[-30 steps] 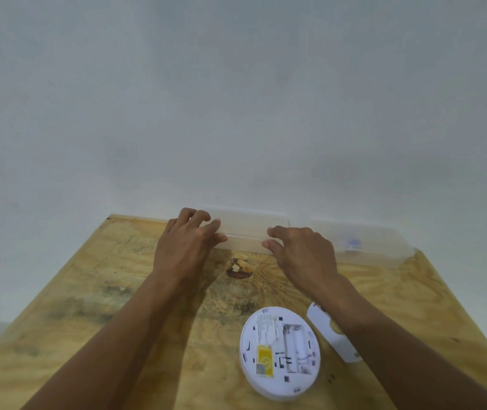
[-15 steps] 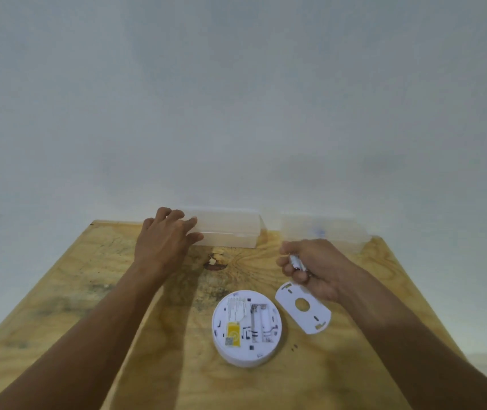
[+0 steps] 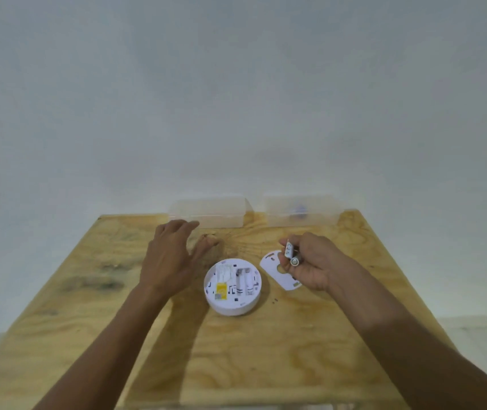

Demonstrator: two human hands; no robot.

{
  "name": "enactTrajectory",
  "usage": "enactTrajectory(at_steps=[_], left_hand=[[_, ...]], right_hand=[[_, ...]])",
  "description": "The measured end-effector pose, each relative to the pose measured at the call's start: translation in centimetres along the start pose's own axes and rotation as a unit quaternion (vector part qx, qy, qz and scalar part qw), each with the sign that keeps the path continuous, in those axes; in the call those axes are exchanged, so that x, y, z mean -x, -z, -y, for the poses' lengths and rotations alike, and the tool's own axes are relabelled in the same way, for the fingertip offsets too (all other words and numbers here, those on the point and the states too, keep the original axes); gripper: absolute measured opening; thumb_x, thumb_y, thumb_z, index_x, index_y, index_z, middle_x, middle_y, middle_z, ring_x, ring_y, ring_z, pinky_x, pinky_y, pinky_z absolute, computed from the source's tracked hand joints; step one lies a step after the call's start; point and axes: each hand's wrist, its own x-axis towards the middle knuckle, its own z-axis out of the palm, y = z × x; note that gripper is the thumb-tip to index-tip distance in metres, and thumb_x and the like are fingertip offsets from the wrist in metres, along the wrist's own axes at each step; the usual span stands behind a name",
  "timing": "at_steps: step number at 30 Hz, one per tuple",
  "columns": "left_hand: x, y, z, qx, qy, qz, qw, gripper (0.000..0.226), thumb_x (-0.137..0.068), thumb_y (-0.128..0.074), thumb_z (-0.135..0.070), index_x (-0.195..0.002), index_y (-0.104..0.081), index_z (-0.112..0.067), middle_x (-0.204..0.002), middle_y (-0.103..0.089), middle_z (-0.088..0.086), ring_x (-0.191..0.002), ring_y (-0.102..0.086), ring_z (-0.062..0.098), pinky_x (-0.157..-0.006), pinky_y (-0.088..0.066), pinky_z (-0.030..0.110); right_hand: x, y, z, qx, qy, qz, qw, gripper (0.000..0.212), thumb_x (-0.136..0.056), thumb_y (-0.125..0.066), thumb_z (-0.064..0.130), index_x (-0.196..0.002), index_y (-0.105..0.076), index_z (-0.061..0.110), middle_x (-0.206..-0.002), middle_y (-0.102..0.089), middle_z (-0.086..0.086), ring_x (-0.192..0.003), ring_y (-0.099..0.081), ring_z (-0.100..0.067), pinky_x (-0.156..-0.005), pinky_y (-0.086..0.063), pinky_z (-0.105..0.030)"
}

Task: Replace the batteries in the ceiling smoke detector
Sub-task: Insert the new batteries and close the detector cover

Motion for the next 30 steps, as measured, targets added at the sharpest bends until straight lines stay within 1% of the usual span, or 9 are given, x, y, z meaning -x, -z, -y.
enactTrajectory(at_steps=[4,6,8,10,14,18,22,28,30], left_hand=[[3.7,0.3,-1.4,0.127,0.004,0.037,0.991,0.048,-0.090,-0.070,-0.044,-0.134,-0.063,-0.025,-0.128,-0.063,-0.004,-0.115,-0.055,0.013,-0.093,-0.038,0.026],[5.3,0.4,-1.6,0.173,0.013,0.077,0.982,0.067,-0.079,-0.073,-0.059,-0.138,-0.057,-0.031,-0.124,-0.062,-0.012,-0.107,-0.058,0.002,-0.089,-0.043,0.026],[6.2,0.0,-1.1,0.196,0.013,0.107,0.975,0.086,-0.066,-0.069,-0.072,-0.141,-0.052,-0.034,-0.124,-0.063,-0.017,-0.111,-0.059,-0.005,-0.092,-0.048,0.024],[6.6,-0.2,-0.7,0.199,0.007,0.131,0.971,0.098,-0.062,-0.071,-0.074,-0.147,-0.046,-0.032,-0.128,-0.062,-0.018,-0.117,-0.058,-0.004,-0.094,-0.046,0.021],[6.3,0.0,-0.9,0.196,-0.007,0.155,0.968,0.104,-0.060,-0.076,-0.071,-0.149,-0.043,-0.028,-0.136,-0.058,-0.016,-0.122,-0.057,0.002,-0.101,-0.048,0.026],[5.8,0.1,-0.7,0.199,-0.017,0.179,0.963,0.109,-0.060,-0.079,-0.069,-0.152,-0.039,-0.026,-0.143,-0.057,-0.011,-0.127,-0.058,0.008,-0.105,-0.051,0.037],[5.7,-0.2,-0.4,0.216,-0.027,0.182,0.959,0.098,-0.061,-0.081,-0.065,-0.145,-0.046,-0.029,-0.137,-0.061,-0.013,-0.121,-0.062,0.006,-0.102,-0.054,0.040],[5.3,-0.6,-0.2,0.226,-0.041,0.167,0.959,0.093,-0.059,-0.080,-0.060,-0.140,-0.050,-0.027,-0.131,-0.062,-0.012,-0.117,-0.063,0.006,-0.099,-0.055,0.038],[5.2,-0.8,-0.2,0.232,-0.044,0.162,0.958,0.092,-0.058,-0.080,-0.060,-0.139,-0.051,-0.026,-0.130,-0.063,-0.012,-0.116,-0.064,0.006,-0.098,-0.056,0.038]], right_hand=[[1.1,0.1,-0.5,0.094,0.027,-0.012,0.995,0.020,-0.097,-0.060,0.016,-0.087,-0.071,0.003,-0.081,-0.055,-0.013,-0.067,-0.043,-0.019,-0.038,-0.039,-0.019],[1.8,0.1,-0.9,0.131,0.074,-0.004,0.989,0.019,-0.091,-0.068,0.016,-0.080,-0.075,0.004,-0.075,-0.061,-0.007,-0.057,-0.038,-0.014,-0.043,-0.036,-0.023],[2.4,-0.2,-1.5,0.189,0.162,0.009,0.968,0.021,-0.089,-0.072,0.020,-0.074,-0.077,0.007,-0.074,-0.065,-0.004,-0.051,-0.038,-0.013,-0.048,-0.033,-0.026],[3.1,-0.5,-2.2,0.269,0.266,0.018,0.926,0.014,-0.087,-0.075,0.026,-0.080,-0.078,0.014,-0.075,-0.070,0.002,-0.050,-0.050,-0.006,-0.050,-0.038,-0.020],[4.2,-1.0,-3.3,0.428,0.398,0.044,0.810,0.015,-0.085,-0.076,0.032,-0.094,-0.079,0.021,-0.084,-0.075,0.009,-0.079,-0.067,0.002,-0.064,-0.046,-0.006],[4.5,-1.0,-4.6,0.496,0.451,0.068,0.739,0.019,-0.085,-0.076,0.029,-0.101,-0.079,0.020,-0.088,-0.077,0.003,-0.083,-0.069,-0.008,-0.074,-0.053,-0.026],[4.4,-0.6,-5.7,0.539,0.483,0.096,0.683,0.017,-0.087,-0.073,0.028,-0.100,-0.078,0.019,-0.089,-0.077,0.004,-0.076,-0.058,-0.004,-0.072,-0.047,-0.027],[4.6,-0.1,-6.0,0.597,0.469,0.120,0.640,0.020,-0.091,-0.067,0.031,-0.092,-0.077,0.014,-0.084,-0.071,-0.002,-0.082,-0.057,-0.016,-0.072,-0.047,-0.039],[4.4,0.0,-5.9,0.595,0.468,0.126,0.641,0.018,-0.090,-0.068,0.029,-0.091,-0.078,0.014,-0.084,-0.070,-0.002,-0.080,-0.059,-0.017,-0.071,-0.049,-0.041]])
